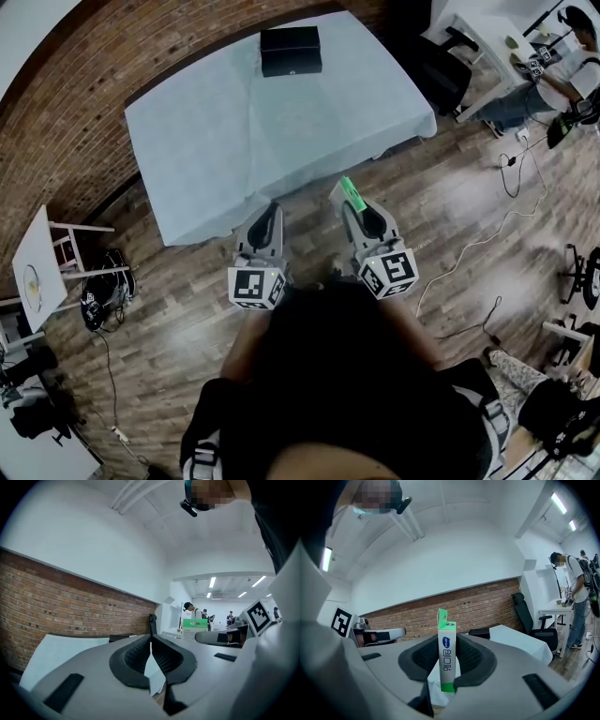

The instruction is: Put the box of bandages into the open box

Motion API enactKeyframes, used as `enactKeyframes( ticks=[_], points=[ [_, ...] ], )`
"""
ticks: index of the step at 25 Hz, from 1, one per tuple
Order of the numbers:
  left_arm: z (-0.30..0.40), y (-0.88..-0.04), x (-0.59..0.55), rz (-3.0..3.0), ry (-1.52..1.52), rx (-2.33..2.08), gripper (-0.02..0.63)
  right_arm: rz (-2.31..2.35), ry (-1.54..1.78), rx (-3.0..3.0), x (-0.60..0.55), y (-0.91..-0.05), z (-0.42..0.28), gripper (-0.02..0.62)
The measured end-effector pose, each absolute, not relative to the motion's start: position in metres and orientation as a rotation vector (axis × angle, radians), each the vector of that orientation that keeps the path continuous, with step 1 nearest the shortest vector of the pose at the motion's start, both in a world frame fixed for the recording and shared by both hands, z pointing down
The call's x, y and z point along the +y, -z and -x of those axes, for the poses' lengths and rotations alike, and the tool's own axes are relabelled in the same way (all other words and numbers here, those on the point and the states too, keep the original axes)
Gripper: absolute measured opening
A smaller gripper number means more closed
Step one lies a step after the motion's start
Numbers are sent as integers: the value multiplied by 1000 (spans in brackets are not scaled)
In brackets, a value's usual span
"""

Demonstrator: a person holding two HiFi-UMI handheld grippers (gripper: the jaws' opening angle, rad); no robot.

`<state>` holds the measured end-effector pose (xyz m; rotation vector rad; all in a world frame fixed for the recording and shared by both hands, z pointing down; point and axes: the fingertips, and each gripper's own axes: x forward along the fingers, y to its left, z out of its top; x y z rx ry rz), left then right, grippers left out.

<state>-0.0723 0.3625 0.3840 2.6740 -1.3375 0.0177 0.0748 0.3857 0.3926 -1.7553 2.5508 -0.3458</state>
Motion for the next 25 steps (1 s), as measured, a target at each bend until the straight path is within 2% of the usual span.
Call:
enactKeyframes(
  ticks=[12, 25],
  points=[
    [-6, -394, 340, -2647, -87, -1452, 40, 1671, 345, 2602, 361, -396, -141, 101],
    [-21, -412, 329, -2560, -157, -1545, 38, 1592, 399, 2657, 321, -413, -163, 101]
  ],
)
